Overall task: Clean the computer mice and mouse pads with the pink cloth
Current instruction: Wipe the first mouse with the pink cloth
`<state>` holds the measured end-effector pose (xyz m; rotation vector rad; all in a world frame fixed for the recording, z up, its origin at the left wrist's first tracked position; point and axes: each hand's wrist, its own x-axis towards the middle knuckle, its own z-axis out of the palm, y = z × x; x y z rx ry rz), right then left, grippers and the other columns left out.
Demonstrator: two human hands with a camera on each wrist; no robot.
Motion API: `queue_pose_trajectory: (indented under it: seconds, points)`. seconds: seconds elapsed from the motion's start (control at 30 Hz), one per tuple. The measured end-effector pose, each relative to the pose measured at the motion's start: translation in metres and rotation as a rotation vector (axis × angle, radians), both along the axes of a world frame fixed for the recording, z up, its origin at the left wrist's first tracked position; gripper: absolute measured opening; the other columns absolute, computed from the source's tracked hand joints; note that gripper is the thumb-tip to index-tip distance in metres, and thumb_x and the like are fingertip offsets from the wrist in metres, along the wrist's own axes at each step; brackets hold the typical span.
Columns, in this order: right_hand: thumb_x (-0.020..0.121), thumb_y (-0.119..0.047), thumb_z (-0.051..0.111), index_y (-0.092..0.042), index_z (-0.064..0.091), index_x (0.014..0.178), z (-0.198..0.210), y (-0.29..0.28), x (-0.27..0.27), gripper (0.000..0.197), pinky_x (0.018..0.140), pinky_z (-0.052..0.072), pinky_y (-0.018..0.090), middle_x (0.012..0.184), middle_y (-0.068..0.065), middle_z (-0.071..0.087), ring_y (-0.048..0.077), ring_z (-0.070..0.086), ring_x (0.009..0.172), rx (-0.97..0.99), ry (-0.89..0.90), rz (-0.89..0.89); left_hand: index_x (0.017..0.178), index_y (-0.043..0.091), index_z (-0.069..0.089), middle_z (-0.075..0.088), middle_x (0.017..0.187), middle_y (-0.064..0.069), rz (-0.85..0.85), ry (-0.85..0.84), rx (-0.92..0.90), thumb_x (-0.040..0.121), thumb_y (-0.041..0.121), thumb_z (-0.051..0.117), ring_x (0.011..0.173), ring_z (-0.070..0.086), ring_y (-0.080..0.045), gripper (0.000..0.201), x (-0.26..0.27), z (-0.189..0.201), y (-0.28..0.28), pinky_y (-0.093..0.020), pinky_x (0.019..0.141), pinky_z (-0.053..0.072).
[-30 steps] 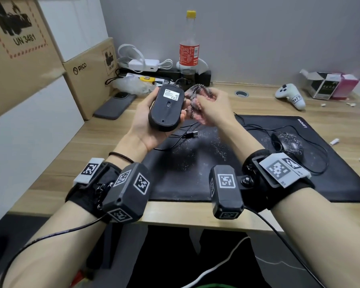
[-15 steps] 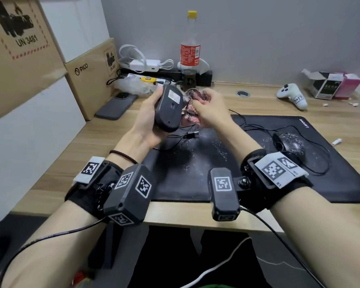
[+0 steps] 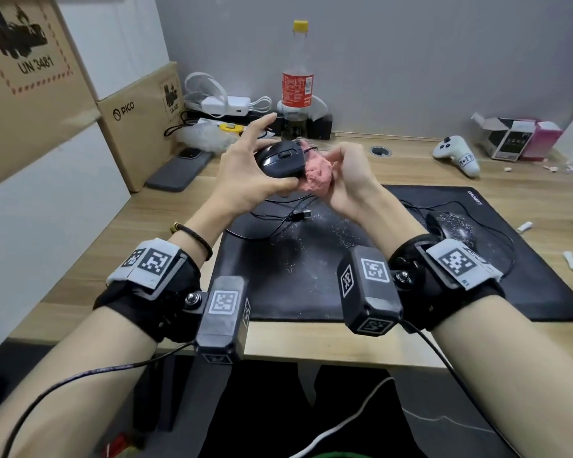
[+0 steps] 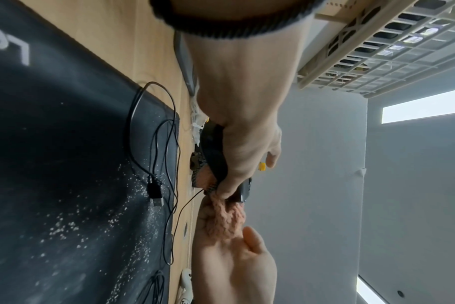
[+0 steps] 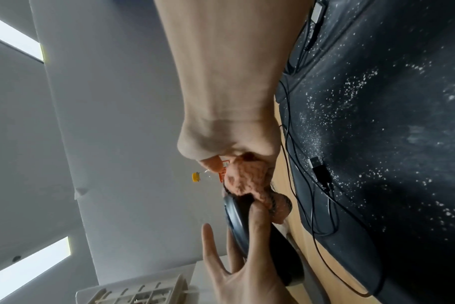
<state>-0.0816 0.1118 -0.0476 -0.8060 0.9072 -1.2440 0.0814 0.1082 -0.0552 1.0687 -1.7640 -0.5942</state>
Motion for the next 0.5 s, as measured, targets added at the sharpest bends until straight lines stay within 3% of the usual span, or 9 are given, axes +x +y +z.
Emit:
queue_pose_trajectory:
  seconds: [0.07,0.1,0.17,0.23,0.3,0.37,0.43,0.5]
  points:
    - [0.063,-0.006,0.039,0.01,0.054,0.118,-0.002,-0.001,-0.007,0.059,0.097,0.044,0.041,0.114,0.022,0.057,0.031,0.05,0.103,-0.038,-0.033,0.022,0.141,0.027,0.042,0.063,0.113,0.0,0.02,-0.008,0.014,0.053,0.02,0.09,0.108,0.06,-0.004,0.101,0.002,0.0,-0.004,-0.011,0.099,0.041]
    - [0.061,-0.001,0.038,0.009,0.056,0.116,-0.002,0.0,-0.009,0.058,0.095,0.043,0.038,0.113,0.022,0.056,0.029,0.048,0.103,-0.071,-0.026,0.047,0.141,0.028,0.043,0.063,0.115,-0.001,0.024,-0.011,0.021,0.052,0.02,0.091,0.109,0.059,-0.004,0.101,0.002,0.0,-0.005,-0.013,0.1,0.041]
    - [0.07,0.007,0.035,0.003,0.06,0.105,-0.003,0.004,-0.009,0.043,0.082,0.041,0.028,0.107,0.017,0.059,0.02,0.052,0.091,-0.152,-0.007,0.125,0.139,0.032,0.044,0.064,0.121,-0.002,0.021,-0.024,0.019,0.049,0.024,0.092,0.113,0.059,-0.004,0.103,0.003,-0.001,-0.008,-0.023,0.105,0.043]
    - [0.082,0.006,0.046,-0.003,0.061,0.11,-0.008,0.005,-0.01,0.033,0.073,0.039,0.022,0.111,0.012,0.057,0.01,0.051,0.082,-0.191,0.004,0.157,0.139,0.035,0.043,0.064,0.121,0.003,0.007,-0.045,0.016,0.049,0.027,0.093,0.115,0.058,-0.002,0.104,0.004,0.001,-0.009,-0.027,0.105,0.043]
    - [0.094,-0.002,0.05,-0.009,0.058,0.124,-0.016,0.005,-0.012,0.032,0.079,0.04,0.018,0.121,0.008,0.057,0.007,0.051,0.093,-0.184,-0.028,0.156,0.14,0.036,0.043,0.064,0.119,0.006,-0.016,-0.063,0.024,0.051,0.025,0.093,0.112,0.058,0.001,0.103,0.004,0.003,-0.01,-0.022,0.104,0.043]
    - [0.098,-0.009,0.047,-0.012,0.057,0.125,-0.02,0.004,-0.01,0.029,0.084,0.044,0.016,0.115,0.002,0.063,0.007,0.056,0.096,-0.169,-0.075,0.124,0.14,0.035,0.043,0.066,0.117,0.008,-0.03,-0.104,0.005,0.053,0.024,0.092,0.109,0.059,0.002,0.101,0.002,0.004,-0.01,-0.02,0.103,0.043]
    - [0.1,-0.016,0.047,-0.011,0.057,0.124,-0.022,0.001,-0.004,0.026,0.082,0.05,0.02,0.109,0.002,0.065,0.01,0.059,0.093,-0.136,-0.102,0.074,0.141,0.031,0.045,0.067,0.115,0.008,-0.033,-0.148,-0.024,0.056,0.02,0.089,0.107,0.061,-0.002,0.096,0.0,0.004,-0.01,-0.024,0.102,0.045]
    - [0.101,-0.028,0.047,-0.01,0.053,0.133,-0.024,-0.003,0.001,0.037,0.083,0.052,0.03,0.119,0.01,0.064,0.017,0.06,0.095,-0.074,-0.06,0.065,0.14,0.028,0.046,0.068,0.115,0.007,-0.022,-0.206,-0.052,0.056,0.019,0.086,0.107,0.062,-0.008,0.093,-0.002,0.002,-0.008,-0.031,0.103,0.044]
